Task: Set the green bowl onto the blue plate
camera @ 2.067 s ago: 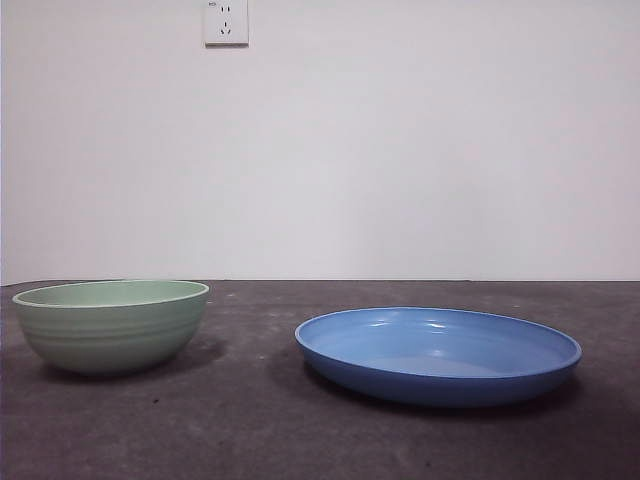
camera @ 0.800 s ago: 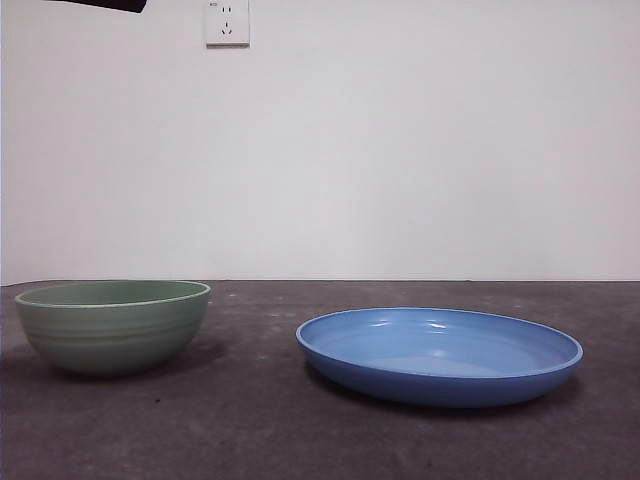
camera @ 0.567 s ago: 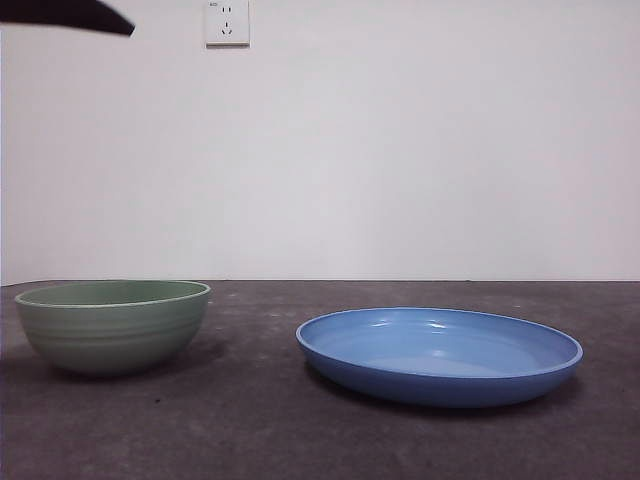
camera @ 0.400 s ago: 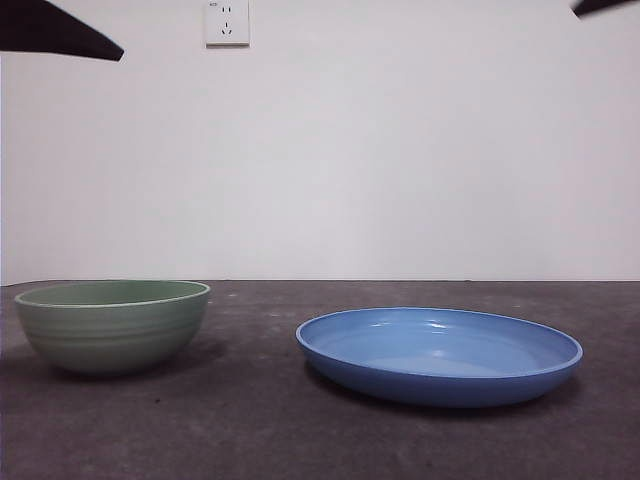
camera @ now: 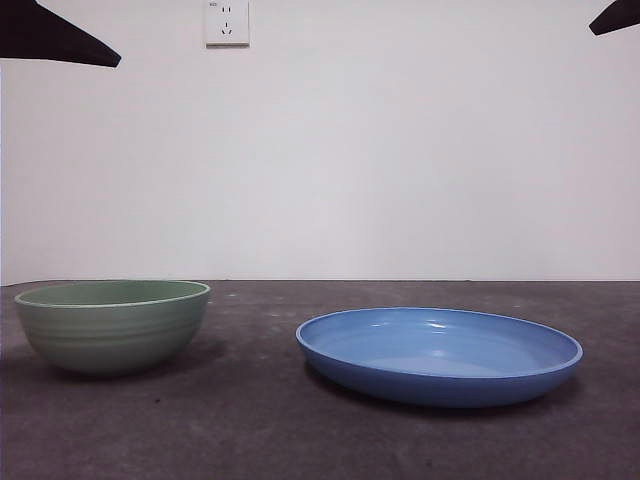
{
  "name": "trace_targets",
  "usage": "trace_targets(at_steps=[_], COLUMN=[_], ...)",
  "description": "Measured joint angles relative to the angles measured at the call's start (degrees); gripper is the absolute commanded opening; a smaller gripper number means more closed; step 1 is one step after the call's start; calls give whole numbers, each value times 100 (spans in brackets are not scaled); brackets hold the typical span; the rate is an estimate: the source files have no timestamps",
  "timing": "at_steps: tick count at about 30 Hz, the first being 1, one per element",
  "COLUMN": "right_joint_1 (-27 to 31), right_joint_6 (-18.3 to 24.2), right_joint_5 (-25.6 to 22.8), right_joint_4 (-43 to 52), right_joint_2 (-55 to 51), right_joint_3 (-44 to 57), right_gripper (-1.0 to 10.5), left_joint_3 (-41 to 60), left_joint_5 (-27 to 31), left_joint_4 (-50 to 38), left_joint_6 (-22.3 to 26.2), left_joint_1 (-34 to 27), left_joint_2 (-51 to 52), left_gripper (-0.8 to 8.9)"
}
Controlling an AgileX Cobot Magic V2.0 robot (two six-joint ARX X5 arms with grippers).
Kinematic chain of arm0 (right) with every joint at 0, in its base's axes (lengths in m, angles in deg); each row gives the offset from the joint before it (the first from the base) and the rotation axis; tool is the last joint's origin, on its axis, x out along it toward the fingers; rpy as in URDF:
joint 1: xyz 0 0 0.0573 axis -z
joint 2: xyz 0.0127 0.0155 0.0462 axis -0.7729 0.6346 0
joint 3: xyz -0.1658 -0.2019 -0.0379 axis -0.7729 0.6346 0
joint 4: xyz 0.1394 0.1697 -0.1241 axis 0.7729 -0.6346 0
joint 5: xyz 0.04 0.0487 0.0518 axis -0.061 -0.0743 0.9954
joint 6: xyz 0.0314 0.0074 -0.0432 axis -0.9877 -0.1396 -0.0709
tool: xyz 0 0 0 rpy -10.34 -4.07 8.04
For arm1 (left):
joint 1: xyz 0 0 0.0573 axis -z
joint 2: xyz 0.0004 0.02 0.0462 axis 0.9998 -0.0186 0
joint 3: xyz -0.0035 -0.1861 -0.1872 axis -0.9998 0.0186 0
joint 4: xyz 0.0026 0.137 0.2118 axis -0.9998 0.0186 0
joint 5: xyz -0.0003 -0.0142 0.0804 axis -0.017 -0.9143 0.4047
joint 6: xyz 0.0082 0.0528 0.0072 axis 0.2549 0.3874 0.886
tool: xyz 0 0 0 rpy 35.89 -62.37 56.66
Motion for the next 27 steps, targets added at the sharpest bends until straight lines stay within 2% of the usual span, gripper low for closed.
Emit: trace_targets(at_steps=[4, 11, 17, 21, 27], right_joint_1=[0, 0, 0, 0, 0], right_joint_6=[-63, -144, -149, -151, -155], right_joint_5=[7, 31, 44, 46, 46], right_joint_4=[0, 0, 0, 0, 0], right_joint_2=[0, 0, 0, 0, 0], right_joint_3=[0, 0, 0, 0, 0], right_gripper=[644, 644, 644, 644, 644], left_joint_3=[-15, -17, -17, -17, -179], left_joint_5=[651, 1729, 1808, 2037, 2046], left_joint_4=[459, 1427, 1486, 1462, 1237], left_joint_6=[-63, -153, -109, 2, 138], left_joint_1=[-103, -671, -1062, -1128, -1147], left_joint_2=[-15, -481, -1095, -1694, -2667], left_gripper=[653, 653, 652, 652, 652])
